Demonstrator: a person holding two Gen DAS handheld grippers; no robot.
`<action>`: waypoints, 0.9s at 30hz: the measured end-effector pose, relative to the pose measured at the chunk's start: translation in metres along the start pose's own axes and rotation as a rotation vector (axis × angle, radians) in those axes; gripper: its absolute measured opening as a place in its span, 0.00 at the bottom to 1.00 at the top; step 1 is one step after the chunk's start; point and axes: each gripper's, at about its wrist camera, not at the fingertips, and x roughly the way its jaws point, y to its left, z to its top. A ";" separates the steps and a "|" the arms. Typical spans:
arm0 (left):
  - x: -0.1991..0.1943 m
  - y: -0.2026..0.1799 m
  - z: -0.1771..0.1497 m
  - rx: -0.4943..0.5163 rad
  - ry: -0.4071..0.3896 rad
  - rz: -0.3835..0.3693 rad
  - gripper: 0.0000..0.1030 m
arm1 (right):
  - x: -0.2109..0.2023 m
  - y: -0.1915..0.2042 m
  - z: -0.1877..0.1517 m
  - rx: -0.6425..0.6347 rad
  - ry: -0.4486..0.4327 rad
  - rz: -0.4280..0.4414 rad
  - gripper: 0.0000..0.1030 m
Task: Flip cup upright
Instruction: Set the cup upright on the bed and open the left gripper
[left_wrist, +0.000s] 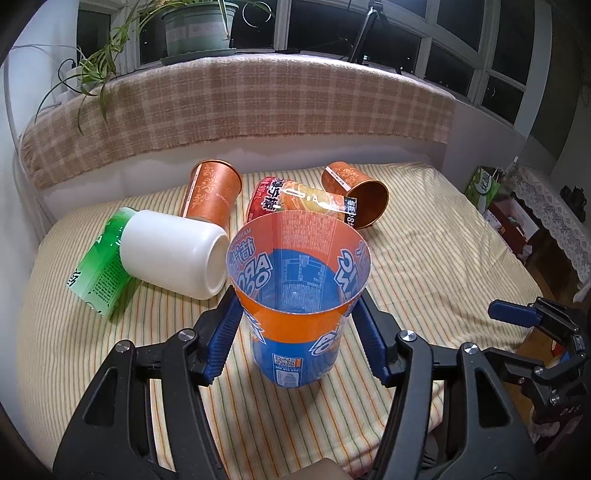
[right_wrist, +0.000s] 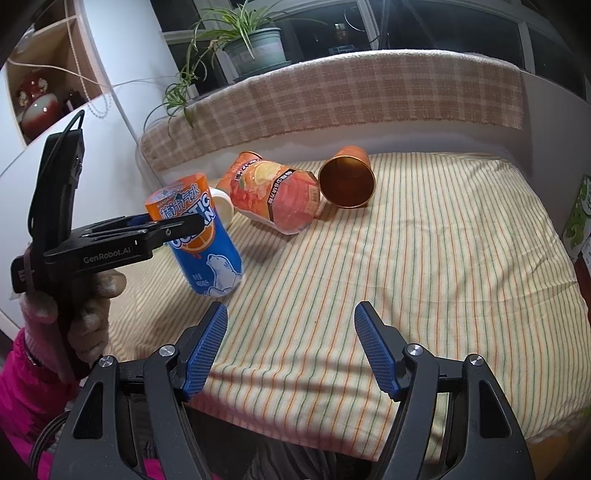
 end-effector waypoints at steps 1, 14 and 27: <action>-0.001 0.000 -0.001 -0.001 0.000 -0.001 0.60 | 0.000 0.001 0.000 -0.003 0.001 0.000 0.69; -0.017 0.009 -0.009 0.008 -0.016 0.024 0.78 | 0.001 0.010 0.003 -0.036 -0.012 -0.001 0.69; -0.057 0.019 -0.025 -0.037 -0.118 0.092 0.80 | -0.005 0.022 0.009 -0.070 -0.075 -0.022 0.69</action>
